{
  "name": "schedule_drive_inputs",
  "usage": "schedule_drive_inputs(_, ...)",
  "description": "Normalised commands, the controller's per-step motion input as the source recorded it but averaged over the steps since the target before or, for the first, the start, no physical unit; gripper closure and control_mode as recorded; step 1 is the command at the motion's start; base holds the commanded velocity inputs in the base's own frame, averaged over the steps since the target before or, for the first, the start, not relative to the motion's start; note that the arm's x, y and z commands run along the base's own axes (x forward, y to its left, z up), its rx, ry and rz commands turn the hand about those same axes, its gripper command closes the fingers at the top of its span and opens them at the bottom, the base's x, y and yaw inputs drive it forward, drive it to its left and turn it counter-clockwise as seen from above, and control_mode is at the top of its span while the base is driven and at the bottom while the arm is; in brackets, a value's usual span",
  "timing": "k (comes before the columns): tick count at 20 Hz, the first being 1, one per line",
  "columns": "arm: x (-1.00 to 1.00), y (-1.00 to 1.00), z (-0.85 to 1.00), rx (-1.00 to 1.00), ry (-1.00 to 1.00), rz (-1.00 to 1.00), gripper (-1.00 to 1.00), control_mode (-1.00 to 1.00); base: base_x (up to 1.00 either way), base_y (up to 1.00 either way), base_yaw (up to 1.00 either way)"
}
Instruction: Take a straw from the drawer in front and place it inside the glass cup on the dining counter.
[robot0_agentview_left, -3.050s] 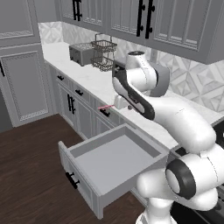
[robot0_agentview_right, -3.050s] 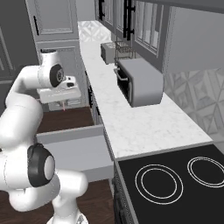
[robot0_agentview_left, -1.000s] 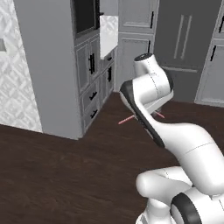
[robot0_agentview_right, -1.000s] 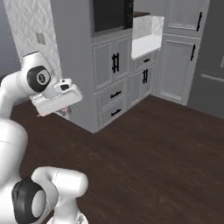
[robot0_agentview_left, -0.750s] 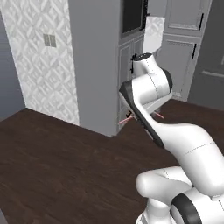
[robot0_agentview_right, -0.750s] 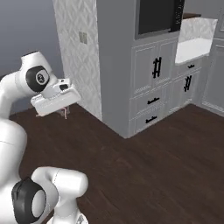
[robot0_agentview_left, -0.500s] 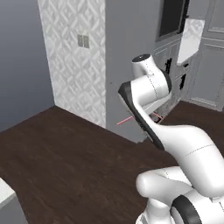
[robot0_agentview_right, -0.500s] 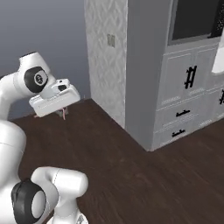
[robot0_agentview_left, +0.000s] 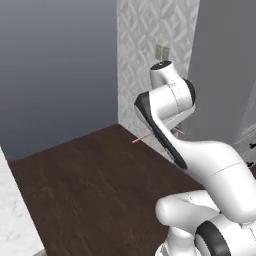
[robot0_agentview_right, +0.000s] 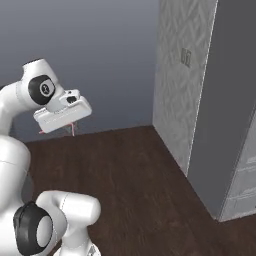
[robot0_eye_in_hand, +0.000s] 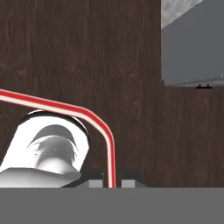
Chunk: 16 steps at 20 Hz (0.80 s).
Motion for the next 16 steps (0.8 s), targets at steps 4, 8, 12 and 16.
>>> schedule_drive_inputs(4, 0.0, 0.0, 0.0, 0.0, 0.0, 0.0, 1.0, 1.0, 1.0, -0.33, 0.5)
schedule_drive_inputs(8, 0.0, 0.0, 0.0, 0.0, 0.0, 0.0, 1.0, 1.0, 1.0, -0.6, 0.45)
schedule_drive_inputs(12, 0.0, 0.0, 0.0, 0.0, 0.0, 0.0, 1.0, 1.0, 1.0, -0.69, 0.43)
schedule_drive_inputs(16, 0.0, 0.0, 0.0, 0.0, 0.0, 0.0, 1.0, 1.0, 1.0, -0.54, 0.44)
